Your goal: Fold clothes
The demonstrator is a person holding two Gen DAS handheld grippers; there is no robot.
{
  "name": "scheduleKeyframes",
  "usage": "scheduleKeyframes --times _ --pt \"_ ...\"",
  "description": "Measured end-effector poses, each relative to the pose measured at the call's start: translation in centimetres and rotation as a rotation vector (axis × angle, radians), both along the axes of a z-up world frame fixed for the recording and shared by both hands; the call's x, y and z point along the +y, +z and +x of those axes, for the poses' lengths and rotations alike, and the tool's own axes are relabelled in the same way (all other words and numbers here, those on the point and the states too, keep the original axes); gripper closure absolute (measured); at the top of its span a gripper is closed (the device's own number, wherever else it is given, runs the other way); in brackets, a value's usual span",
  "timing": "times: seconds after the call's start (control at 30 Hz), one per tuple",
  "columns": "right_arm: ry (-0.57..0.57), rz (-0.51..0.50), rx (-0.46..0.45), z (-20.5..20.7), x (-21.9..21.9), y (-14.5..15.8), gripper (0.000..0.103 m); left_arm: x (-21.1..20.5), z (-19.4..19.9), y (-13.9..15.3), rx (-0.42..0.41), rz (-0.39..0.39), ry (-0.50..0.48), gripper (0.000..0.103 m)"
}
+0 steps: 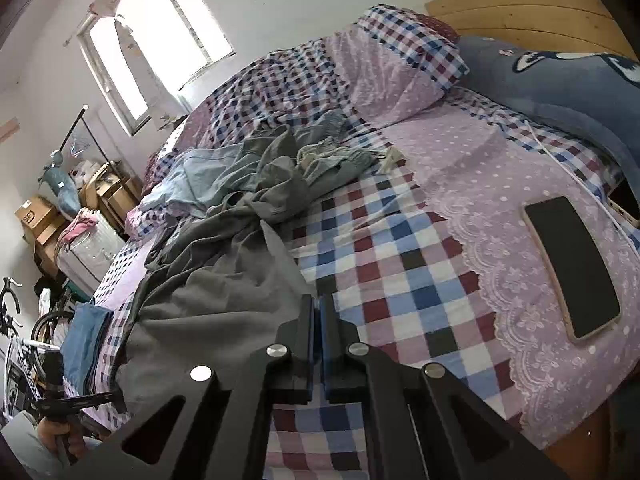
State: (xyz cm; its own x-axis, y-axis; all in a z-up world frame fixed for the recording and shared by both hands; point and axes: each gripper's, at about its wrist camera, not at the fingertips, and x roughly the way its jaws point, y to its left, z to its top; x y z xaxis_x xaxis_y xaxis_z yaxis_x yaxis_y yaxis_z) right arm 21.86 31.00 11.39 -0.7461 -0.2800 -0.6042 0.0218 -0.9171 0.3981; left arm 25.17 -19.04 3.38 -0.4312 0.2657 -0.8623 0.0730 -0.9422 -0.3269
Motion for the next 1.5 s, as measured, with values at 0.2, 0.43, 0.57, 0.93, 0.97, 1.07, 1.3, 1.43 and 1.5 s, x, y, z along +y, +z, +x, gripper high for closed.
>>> scheduleKeyframes --times 0.2,0.43,0.57,0.93,0.97,1.07,1.3,1.43,1.5 --pt "-0.032 0.013 -0.013 1.6 1.7 0.3 0.103 -4.4 2.3 2.9 0.138 0.162 0.128 0.1" --pt "-0.035 0.031 -0.047 2.8 3.1 0.0 0.099 -6.4 2.9 4.5 0.196 0.276 0.214 0.101" --pt "0.049 0.004 -0.147 1.5 3.0 -2.0 0.078 -6.2 2.7 4.5 0.197 0.277 0.244 0.101" --pt "0.175 -0.079 -0.265 -2.7 2.0 -6.2 0.058 -7.9 3.9 4.0 0.241 0.244 0.411 0.101" --pt "0.177 -0.078 -0.272 -3.0 1.8 -6.5 0.058 -8.2 4.0 3.9 0.245 0.24 0.43 0.101" --pt "0.167 -0.092 -0.271 -3.4 1.7 -6.6 0.058 -10.1 5.0 3.9 0.28 0.212 0.55 0.103" --pt "0.134 -0.136 -0.268 -3.8 2.0 -6.6 0.058 -12.6 4.4 1.0 0.198 0.436 0.534 0.103" --pt "0.137 -0.114 -0.276 -4.0 1.4 -6.7 0.057 -10.0 2.8 1.1 0.136 0.329 0.416 0.095" --pt "0.143 -0.104 -0.273 -4.0 1.0 -6.6 0.057 -8.5 1.9 0.7 0.082 0.263 0.357 0.077"
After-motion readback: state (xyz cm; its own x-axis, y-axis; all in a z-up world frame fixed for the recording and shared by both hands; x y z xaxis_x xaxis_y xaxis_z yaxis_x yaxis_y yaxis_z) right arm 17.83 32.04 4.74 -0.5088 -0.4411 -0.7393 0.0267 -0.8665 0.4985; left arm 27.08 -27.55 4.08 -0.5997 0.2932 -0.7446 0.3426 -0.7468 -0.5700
